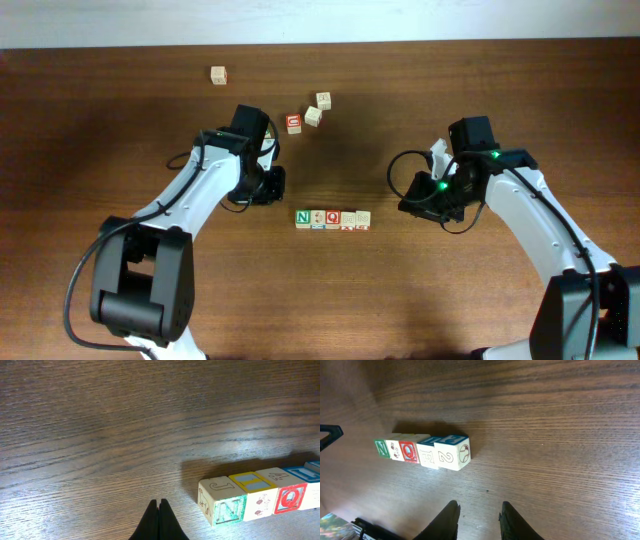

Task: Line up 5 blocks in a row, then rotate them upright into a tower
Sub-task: 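Move left gripper to row's left end, right gripper to right end, then lower both grippers down beside the two ends of the row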

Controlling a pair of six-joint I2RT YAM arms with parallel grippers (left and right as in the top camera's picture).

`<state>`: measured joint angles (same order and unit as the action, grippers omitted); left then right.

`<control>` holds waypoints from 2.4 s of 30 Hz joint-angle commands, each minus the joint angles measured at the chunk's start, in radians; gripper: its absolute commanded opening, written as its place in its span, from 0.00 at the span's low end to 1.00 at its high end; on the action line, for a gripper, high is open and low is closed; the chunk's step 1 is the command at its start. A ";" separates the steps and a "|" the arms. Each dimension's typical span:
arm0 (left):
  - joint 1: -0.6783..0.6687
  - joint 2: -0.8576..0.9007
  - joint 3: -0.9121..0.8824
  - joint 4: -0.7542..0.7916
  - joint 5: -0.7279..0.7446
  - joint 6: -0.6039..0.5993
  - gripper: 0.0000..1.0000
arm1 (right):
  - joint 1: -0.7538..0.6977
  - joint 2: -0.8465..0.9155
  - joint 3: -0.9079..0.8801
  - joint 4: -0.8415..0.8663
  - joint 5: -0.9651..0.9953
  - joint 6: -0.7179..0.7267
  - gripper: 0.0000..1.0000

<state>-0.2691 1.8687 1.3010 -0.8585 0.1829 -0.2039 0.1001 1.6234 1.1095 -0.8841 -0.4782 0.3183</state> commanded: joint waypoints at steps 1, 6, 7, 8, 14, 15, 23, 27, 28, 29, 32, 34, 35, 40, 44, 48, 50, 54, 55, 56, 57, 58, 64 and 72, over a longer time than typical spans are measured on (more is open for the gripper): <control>-0.004 0.009 -0.008 0.002 -0.006 -0.012 0.00 | 0.007 0.007 -0.006 0.007 0.016 0.001 0.29; -0.005 0.009 -0.008 0.010 -0.006 -0.013 0.00 | 0.007 0.007 -0.006 0.006 0.016 0.001 0.29; -0.005 0.009 -0.008 0.010 -0.006 -0.012 0.00 | 0.007 0.007 -0.007 0.005 0.016 0.001 0.28; -0.005 0.009 -0.008 0.009 -0.006 -0.013 0.00 | 0.007 0.007 -0.007 0.005 0.016 0.001 0.29; -0.010 0.009 -0.008 -0.010 -0.003 -0.013 0.00 | 0.007 0.007 -0.008 0.006 0.016 -0.014 0.28; -0.013 0.009 -0.008 -0.009 -0.003 -0.013 0.00 | 0.007 0.007 -0.009 0.006 0.016 -0.014 0.28; -0.036 0.002 -0.008 -0.010 -0.007 -0.013 0.00 | 0.027 0.069 -0.012 0.015 0.012 -0.014 0.27; -0.036 -0.044 -0.008 -0.016 -0.007 -0.013 0.00 | 0.047 0.090 -0.012 0.042 0.008 -0.014 0.22; -0.036 -0.059 -0.008 -0.018 -0.007 -0.013 0.00 | 0.047 0.090 -0.012 0.048 0.002 -0.014 0.22; -0.036 -0.073 -0.008 -0.024 -0.008 -0.017 0.00 | 0.045 0.090 -0.012 0.051 0.000 -0.014 0.22; -0.036 -0.103 -0.008 -0.046 -0.047 -0.047 0.00 | 0.045 0.090 -0.012 0.053 0.000 -0.014 0.21; -0.037 -0.116 -0.008 -0.053 -0.052 -0.055 0.00 | 0.045 0.090 -0.012 0.059 0.000 -0.014 0.19; -0.037 -0.124 -0.008 -0.052 -0.052 -0.059 0.00 | 0.045 0.090 -0.012 0.065 0.000 -0.014 0.17; -0.037 -0.129 -0.008 -0.060 -0.052 -0.058 0.00 | 0.045 0.090 -0.012 0.070 -0.008 -0.014 0.06; -0.040 -0.130 -0.008 -0.063 -0.052 -0.058 0.00 | 0.045 0.090 -0.012 0.070 -0.008 -0.014 0.04; -0.068 -0.130 -0.008 -0.056 -0.053 -0.058 0.00 | 0.045 0.090 -0.012 0.072 -0.008 -0.014 0.04; -0.080 -0.130 -0.008 -0.050 -0.062 -0.058 0.00 | 0.045 0.090 -0.012 0.074 -0.008 -0.014 0.04; -0.096 -0.130 -0.008 -0.047 -0.083 -0.058 0.00 | 0.045 0.090 -0.012 0.074 -0.008 -0.014 0.04; -0.097 -0.130 -0.008 -0.048 -0.083 -0.058 0.00 | 0.045 0.090 -0.012 0.074 -0.008 -0.014 0.05; -0.098 -0.130 -0.008 -0.048 -0.084 -0.058 0.00 | 0.045 0.090 -0.012 0.074 -0.008 -0.014 0.05; -0.098 -0.130 -0.008 -0.048 -0.083 -0.058 0.00 | 0.045 0.090 -0.012 0.074 -0.008 -0.014 0.04; -0.098 -0.130 -0.008 -0.048 -0.084 -0.058 0.00 | 0.045 0.090 -0.012 0.073 -0.008 -0.014 0.04; -0.098 -0.130 -0.008 -0.055 -0.102 -0.070 0.00 | 0.045 0.091 -0.012 0.073 -0.008 -0.014 0.05; -0.098 -0.130 -0.008 -0.055 -0.102 -0.072 0.00 | 0.045 0.094 -0.012 0.074 -0.007 -0.014 0.04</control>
<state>-0.3637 1.7634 1.2984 -0.9123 0.0959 -0.2596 0.1402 1.7084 1.1065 -0.8135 -0.4767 0.3107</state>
